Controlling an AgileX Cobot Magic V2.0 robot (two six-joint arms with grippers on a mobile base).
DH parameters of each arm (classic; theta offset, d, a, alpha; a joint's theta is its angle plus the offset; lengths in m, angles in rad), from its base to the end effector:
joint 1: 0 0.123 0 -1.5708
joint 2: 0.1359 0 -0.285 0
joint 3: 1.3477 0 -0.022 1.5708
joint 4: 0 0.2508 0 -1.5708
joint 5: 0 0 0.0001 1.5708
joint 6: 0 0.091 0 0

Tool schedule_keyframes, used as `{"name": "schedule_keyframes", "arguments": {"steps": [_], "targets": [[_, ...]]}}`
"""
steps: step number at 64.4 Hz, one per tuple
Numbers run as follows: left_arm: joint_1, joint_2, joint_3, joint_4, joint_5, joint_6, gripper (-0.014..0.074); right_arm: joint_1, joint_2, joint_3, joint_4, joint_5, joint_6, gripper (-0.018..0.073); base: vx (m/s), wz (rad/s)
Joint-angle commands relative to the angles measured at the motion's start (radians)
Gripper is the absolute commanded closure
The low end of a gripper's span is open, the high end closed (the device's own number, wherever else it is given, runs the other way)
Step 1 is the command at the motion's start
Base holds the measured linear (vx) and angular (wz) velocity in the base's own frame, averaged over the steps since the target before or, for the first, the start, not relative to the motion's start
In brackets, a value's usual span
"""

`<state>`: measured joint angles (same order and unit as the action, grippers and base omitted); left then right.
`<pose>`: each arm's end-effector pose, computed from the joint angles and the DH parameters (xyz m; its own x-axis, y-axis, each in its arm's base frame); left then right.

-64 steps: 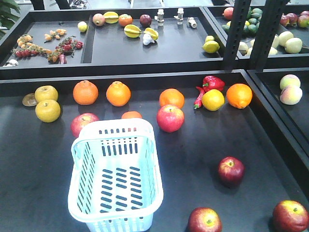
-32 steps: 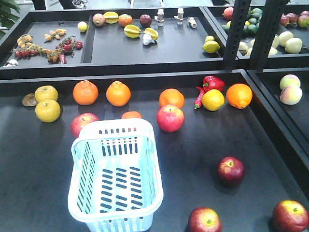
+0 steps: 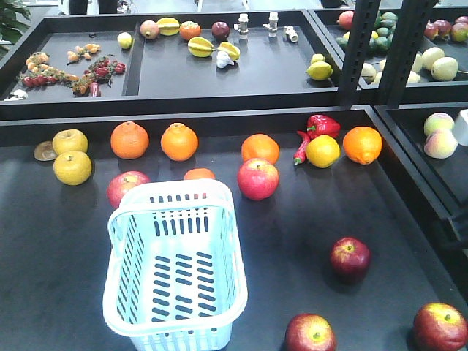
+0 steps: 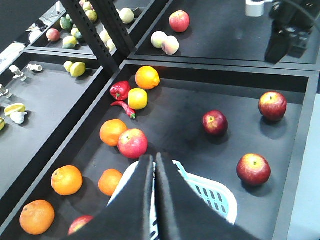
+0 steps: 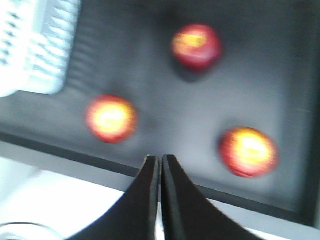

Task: Pick three apples into basket with both arms
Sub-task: 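Move the right gripper out over the table toward the apples, then lower the open right gripper over the red apple nearest the robot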

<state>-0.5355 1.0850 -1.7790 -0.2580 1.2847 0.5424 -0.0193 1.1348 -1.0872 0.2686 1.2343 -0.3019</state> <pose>0.1112 -0.0919 0.5410 -0.0573 0.5426 -0.8380 0.7910 0.5368 0.2935 0.1991 0.0190 0.3456 -0.8891 -0.1859 -0.4182 -0.2684 0.9520 0.1475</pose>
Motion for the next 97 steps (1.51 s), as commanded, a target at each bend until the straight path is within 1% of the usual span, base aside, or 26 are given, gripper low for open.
{"name": "schedule_keyframes", "arguments": {"steps": [1, 5, 9, 12, 14, 18, 22, 27, 33, 35, 40, 49, 57, 66, 71, 75, 79, 87, 94, 97], "targets": [[-0.006, -0.005, -0.024, -0.020, -0.053, -0.004, 0.0604, -0.006, 0.000, -0.033, 0.083, -0.009, -0.011, 0.0564, 0.00, 0.00], [-0.006, -0.005, -0.024, -0.020, -0.053, -0.004, 0.0604, -0.006, 0.005, -0.033, 0.083, -0.004, -0.030, 0.0564, 0.00, 0.00], [-0.006, -0.005, -0.024, -0.020, -0.053, -0.004, 0.0603, -0.002, 0.012, -0.033, 0.077, 0.023, -0.088, 0.0564, 0.00, 0.00], [-0.006, -0.005, -0.024, -0.020, -0.053, -0.004, 0.0603, 0.007, 0.021, -0.031, 0.068, 0.055, -0.159, 0.0562, 0.00, 0.00], [-0.006, -0.005, -0.024, -0.020, -0.053, -0.004, 0.0603, 0.016, 0.024, -0.026, 0.064, 0.054, -0.176, 0.0561, 0.00, 0.00], [-0.006, -0.005, -0.024, -0.020, -0.053, -0.004, 0.0603, 0.050, 0.029, -0.005, 0.057, 0.054, -0.208, 0.0560, 0.00, 0.00], [-0.006, -0.005, -0.024, -0.020, -0.053, -0.004, 0.0603, 0.102, 0.046, 0.024, 0.034, 0.054, -0.211, 0.0560, 0.00, 0.00], [-0.006, -0.005, -0.024, -0.020, -0.053, -0.004, 0.0603, 0.189, 0.082, 0.069, -0.017, 0.050, -0.189, 0.0560, 0.00, 0.00], [-0.006, -0.005, -0.024, -0.020, -0.053, -0.004, 0.0603, 0.288, 0.140, 0.098, -0.108, 0.033, -0.109, 0.0560, 0.00, 0.00], [-0.006, -0.005, -0.024, -0.020, -0.053, -0.004, 0.0603, 0.315, 0.160, 0.098, -0.135, 0.029, -0.082, 0.0560, 0.00, 0.00], [-0.006, -0.005, -0.024, -0.020, -0.053, -0.004, 0.0603, 0.357, 0.190, 0.095, -0.165, 0.006, -0.037, 0.0559, 0.00, 0.00], [-0.006, -0.005, -0.024, -0.020, -0.053, -0.004, 0.0603, 0.369, 0.210, 0.095, -0.147, -0.024, 0.008, 0.0549, 0.00, 0.00], [-0.006, -0.005, -0.024, -0.020, -0.053, -0.004, 0.0603, 0.368, 0.210, 0.095, -0.139, -0.032, 0.052, 0.0505, 0.00, 0.00], [-0.006, -0.005, -0.024, -0.020, -0.053, -0.004, 0.0603, 0.368, 0.210, 0.095, -0.127, -0.062, 0.141, 0.0404, 0.00, 0.00], [-0.006, -0.005, -0.024, -0.020, -0.053, -0.004, 0.0603, 0.368, 0.210, 0.095, -0.127, -0.080, 0.191, 0.0316, 0.00, 0.00], [-0.006, -0.005, -0.024, -0.020, -0.053, -0.004, 0.0603, 0.368, 0.210, 0.095, -0.127, -0.097, 0.210, 0.0226, 0.00, 0.00], [-0.006, -0.005, -0.024, -0.020, -0.053, -0.004, 0.0603, 0.368, 0.210, 0.095, -0.127, -0.112, 0.216, 0.0148, 0.00, 0.00], [-0.006, -0.005, -0.024, -0.020, -0.053, -0.004, 0.0603, 0.368, 0.210, 0.095, -0.128, -0.164, 0.216, -0.0034, 0.00, 0.00], [-0.006, -0.005, -0.024, -0.020, -0.053, -0.004, 0.0603, 0.368, 0.219, 0.095, -0.127, -0.262, 0.216, -0.0143, 0.00, 0.00], [-0.006, -0.005, -0.024, -0.020, -0.053, -0.004, 0.0603, 0.368, 0.235, 0.095, -0.126, -0.291, 0.216, -0.0169, 0.00, 0.00]]}}
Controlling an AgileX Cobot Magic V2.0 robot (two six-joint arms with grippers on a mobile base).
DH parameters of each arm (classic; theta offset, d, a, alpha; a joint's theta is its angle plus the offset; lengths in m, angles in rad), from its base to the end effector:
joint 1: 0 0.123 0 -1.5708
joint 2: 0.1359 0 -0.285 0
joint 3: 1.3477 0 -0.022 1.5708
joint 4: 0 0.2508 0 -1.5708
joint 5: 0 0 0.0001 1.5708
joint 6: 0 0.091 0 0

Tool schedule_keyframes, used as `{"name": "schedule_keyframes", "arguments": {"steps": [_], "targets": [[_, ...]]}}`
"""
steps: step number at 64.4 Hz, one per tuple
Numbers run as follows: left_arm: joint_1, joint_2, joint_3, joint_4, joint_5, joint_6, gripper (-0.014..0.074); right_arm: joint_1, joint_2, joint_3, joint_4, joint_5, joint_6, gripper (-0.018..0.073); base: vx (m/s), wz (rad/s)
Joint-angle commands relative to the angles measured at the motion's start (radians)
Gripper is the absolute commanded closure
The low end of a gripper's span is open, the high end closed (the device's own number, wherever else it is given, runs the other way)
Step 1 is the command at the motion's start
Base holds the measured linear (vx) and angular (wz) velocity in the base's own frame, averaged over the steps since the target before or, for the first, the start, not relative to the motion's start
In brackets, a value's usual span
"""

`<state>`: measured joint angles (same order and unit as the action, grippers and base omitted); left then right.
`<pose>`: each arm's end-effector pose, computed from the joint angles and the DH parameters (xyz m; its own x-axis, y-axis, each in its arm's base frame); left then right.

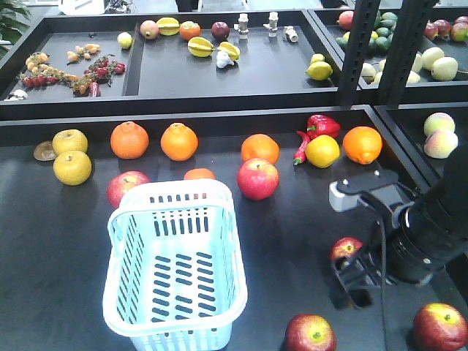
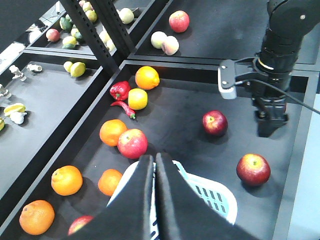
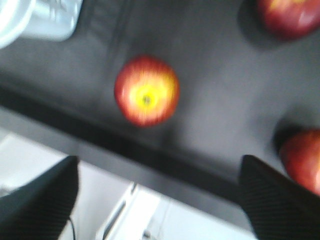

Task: Pick three apples into basket with both arms
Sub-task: 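Lower the open right gripper over the red apple nearest the robot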

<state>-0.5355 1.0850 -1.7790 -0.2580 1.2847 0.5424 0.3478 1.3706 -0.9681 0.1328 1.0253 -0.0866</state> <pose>0.1112 -0.0919 0.5410 -0.0573 0.5426 -0.8380 0.7910 0.5368 0.2935 0.2295 0.0942 0.2626 -0.9080 -0.3476 -0.2339 -0.3792 0.9192 0.1060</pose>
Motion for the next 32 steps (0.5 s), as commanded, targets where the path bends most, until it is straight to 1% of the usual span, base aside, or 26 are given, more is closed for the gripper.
{"name": "schedule_keyframes", "arguments": {"steps": [1, 21, 32], "targets": [[-0.006, -0.005, -0.024, -0.020, -0.053, -0.004, 0.0603, 0.001, 0.006, -0.024, 0.009, -0.088, 0.001, -0.0170, 0.00, 0.00], [-0.006, -0.005, -0.024, -0.020, -0.053, -0.004, 0.0603, 0.001, 0.208, -0.024, 0.096, -0.125, -0.003, -0.0154, 0.00, 0.00], [-0.006, -0.005, -0.024, -0.020, -0.053, -0.004, 0.0603, 0.002, 0.292, -0.024, 0.135, -0.125, -0.037, -0.0141, 0.00, 0.00]]}}
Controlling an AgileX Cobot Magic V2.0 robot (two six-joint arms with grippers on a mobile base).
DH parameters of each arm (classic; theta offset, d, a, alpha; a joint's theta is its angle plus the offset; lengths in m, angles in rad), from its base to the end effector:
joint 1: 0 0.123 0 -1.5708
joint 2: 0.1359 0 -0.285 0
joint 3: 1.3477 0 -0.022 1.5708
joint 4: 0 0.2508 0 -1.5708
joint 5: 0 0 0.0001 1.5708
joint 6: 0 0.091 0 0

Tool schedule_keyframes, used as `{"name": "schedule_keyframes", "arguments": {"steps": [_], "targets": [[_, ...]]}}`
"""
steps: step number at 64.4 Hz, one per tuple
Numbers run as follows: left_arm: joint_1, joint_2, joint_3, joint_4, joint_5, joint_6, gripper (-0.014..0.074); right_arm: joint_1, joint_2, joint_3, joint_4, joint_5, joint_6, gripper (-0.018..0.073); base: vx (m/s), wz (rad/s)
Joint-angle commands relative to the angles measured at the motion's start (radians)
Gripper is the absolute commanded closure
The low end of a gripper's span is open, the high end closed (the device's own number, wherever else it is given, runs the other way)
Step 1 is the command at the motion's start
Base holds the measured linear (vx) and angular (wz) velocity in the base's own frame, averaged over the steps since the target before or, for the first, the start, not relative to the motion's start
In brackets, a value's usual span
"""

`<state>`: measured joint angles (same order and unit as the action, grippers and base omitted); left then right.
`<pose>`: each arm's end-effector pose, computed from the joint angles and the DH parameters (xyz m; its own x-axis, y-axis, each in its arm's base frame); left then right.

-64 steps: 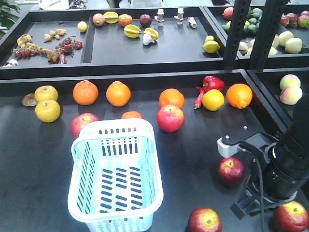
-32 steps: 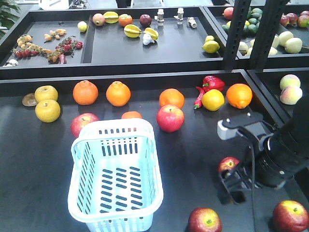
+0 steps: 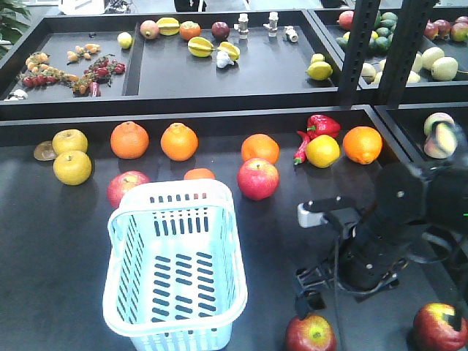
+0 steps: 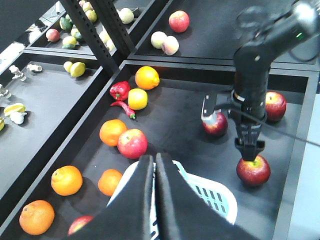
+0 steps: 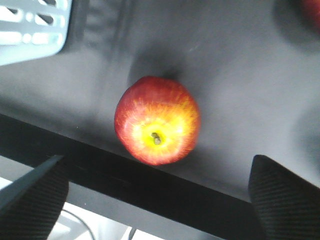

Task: Pick three apples into basket with both arms
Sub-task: 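Lower the open right gripper over the red apple nearest the robot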

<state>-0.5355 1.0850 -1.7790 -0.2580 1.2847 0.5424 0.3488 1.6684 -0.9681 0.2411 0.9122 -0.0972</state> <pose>0.1112 -0.0919 0.5410 -0.0573 0.5426 -0.8380 0.7910 0.5368 0.2935 0.2657 0.1149 0.1847 -0.9549 -0.2928 -0.0498 -0.2968 0.9356 0.1913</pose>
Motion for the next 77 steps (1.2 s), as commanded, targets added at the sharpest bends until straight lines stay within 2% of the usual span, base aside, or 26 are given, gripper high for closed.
{"name": "schedule_keyframes", "arguments": {"steps": [1, 18, 31, 77], "targets": [[-0.006, -0.005, -0.024, -0.020, -0.053, -0.004, 0.0603, 0.001, -0.001, -0.024, 0.026, -0.012, -0.028, -0.0141, 0.00, 0.00], [-0.006, -0.005, -0.024, -0.020, -0.053, -0.004, 0.0603, 0.001, 0.037, -0.024, 0.028, -0.040, -0.031, -0.0138, 0.00, 0.00], [-0.006, -0.005, -0.024, -0.020, -0.053, -0.004, 0.0603, 0.001, 0.064, -0.024, 0.073, -0.100, -0.048, -0.0131, 0.00, 0.00], [-0.006, -0.005, -0.024, -0.020, -0.053, -0.004, 0.0603, 0.001, 0.164, -0.024, 0.093, -0.107, -0.080, -0.0117, 0.00, 0.00]]}}
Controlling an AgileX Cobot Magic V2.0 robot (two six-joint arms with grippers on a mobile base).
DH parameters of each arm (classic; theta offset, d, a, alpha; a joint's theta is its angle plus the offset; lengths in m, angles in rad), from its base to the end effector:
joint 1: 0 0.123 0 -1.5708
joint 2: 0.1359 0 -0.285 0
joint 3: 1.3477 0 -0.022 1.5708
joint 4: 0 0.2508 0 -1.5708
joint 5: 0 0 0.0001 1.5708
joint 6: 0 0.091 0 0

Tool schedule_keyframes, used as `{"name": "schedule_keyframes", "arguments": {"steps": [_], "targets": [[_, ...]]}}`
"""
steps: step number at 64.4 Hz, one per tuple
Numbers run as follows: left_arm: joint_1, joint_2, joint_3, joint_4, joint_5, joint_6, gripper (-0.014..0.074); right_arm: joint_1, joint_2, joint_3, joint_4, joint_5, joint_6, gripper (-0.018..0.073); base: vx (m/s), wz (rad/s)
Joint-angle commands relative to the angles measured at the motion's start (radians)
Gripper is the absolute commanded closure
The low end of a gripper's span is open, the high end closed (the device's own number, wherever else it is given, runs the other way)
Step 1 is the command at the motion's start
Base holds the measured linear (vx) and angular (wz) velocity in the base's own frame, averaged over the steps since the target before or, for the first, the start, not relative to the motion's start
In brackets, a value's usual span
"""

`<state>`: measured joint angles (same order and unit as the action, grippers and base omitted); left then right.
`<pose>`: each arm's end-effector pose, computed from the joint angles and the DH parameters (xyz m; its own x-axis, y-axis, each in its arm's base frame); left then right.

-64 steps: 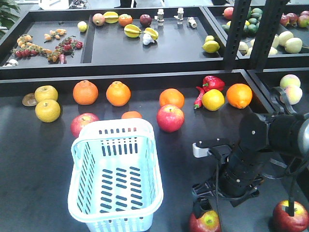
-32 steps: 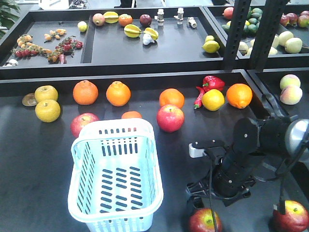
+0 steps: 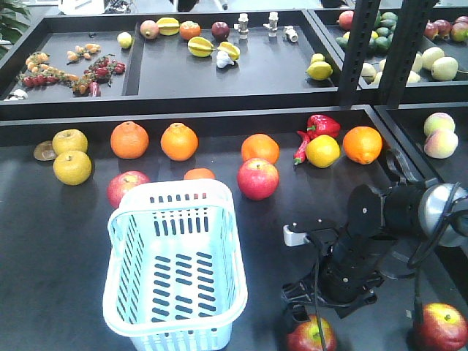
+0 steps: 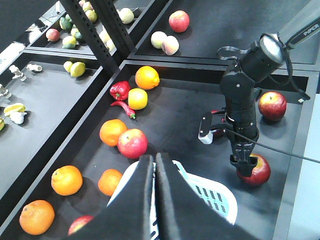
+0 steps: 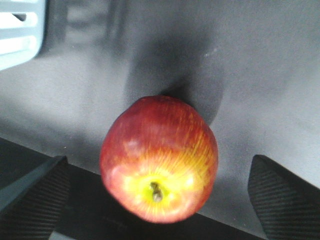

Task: Pick three apples into basket with both arms
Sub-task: 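Lower the open right gripper over the red apple nearest the robot, then close the right gripper on the red apple and lift it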

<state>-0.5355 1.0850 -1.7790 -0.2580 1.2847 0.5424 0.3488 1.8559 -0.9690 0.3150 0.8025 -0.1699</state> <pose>0.1112 -0.0919 0.5410 -0.0573 0.5426 -0.8380 0.7910 0.5368 0.2935 0.2810 0.1238 0.1299 -0.9560 -0.2929 0.0179 -0.2818 0.9334 0.2221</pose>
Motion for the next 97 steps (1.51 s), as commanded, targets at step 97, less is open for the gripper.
{"name": "schedule_keyframes", "arguments": {"steps": [97], "targets": [[-0.006, -0.005, -0.024, -0.020, -0.053, -0.004, 0.0603, 0.000, 0.090, -0.023, 0.107, -0.035, -0.009, 0.0239, 0.00, 0.00]]}}
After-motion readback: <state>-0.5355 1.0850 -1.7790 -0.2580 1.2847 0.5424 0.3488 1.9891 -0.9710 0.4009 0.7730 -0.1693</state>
